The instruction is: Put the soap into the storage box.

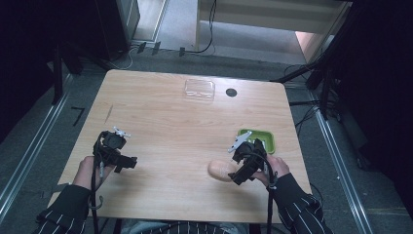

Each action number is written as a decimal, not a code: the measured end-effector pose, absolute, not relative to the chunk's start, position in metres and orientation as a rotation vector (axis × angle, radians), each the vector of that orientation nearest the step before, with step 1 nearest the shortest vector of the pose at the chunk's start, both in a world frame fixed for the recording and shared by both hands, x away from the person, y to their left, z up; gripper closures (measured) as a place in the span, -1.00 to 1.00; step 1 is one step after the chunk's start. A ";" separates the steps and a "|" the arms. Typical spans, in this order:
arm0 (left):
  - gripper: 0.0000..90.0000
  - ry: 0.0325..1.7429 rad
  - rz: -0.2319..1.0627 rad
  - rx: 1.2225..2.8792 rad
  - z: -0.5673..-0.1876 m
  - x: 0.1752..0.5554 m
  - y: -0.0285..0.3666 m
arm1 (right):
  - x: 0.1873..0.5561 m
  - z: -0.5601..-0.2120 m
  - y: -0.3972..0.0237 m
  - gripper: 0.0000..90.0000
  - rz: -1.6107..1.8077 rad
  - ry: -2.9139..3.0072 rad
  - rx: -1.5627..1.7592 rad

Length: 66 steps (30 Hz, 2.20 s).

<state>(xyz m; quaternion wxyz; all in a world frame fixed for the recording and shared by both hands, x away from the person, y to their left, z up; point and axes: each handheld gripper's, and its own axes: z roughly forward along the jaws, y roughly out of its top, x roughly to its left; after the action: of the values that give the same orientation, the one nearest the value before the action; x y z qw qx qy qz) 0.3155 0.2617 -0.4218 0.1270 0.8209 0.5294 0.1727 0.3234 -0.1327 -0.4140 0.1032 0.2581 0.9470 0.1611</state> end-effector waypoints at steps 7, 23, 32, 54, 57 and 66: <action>-0.67 1.539 0.503 2.388 -0.422 0.315 0.262 | 0.333 -0.416 -0.124 -0.98 0.445 2.833 0.743; -0.67 1.543 0.502 2.386 -0.422 0.315 0.262 | 0.346 -0.420 -0.106 -0.98 0.388 2.890 0.673; -0.67 1.535 0.506 2.388 -0.421 0.315 0.261 | 0.355 -0.426 -0.096 -0.94 0.357 2.942 0.634; -0.67 1.537 0.497 2.391 -0.421 0.315 0.262 | 0.357 -0.445 -0.085 -0.72 0.216 3.050 0.478; -0.67 1.539 0.501 2.388 -0.421 0.315 0.262 | 0.359 -0.448 -0.081 -0.69 0.196 3.055 0.444; -0.67 1.537 0.498 2.390 -0.421 0.315 0.262 | 0.360 -0.453 -0.071 -0.57 0.161 3.079 0.408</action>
<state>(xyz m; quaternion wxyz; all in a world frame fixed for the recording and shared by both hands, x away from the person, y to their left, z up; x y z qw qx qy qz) 0.3152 0.2621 -0.4210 0.1282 0.8216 0.5283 0.1714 0.3604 -0.0709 -0.4530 0.0159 0.1311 0.9899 0.0517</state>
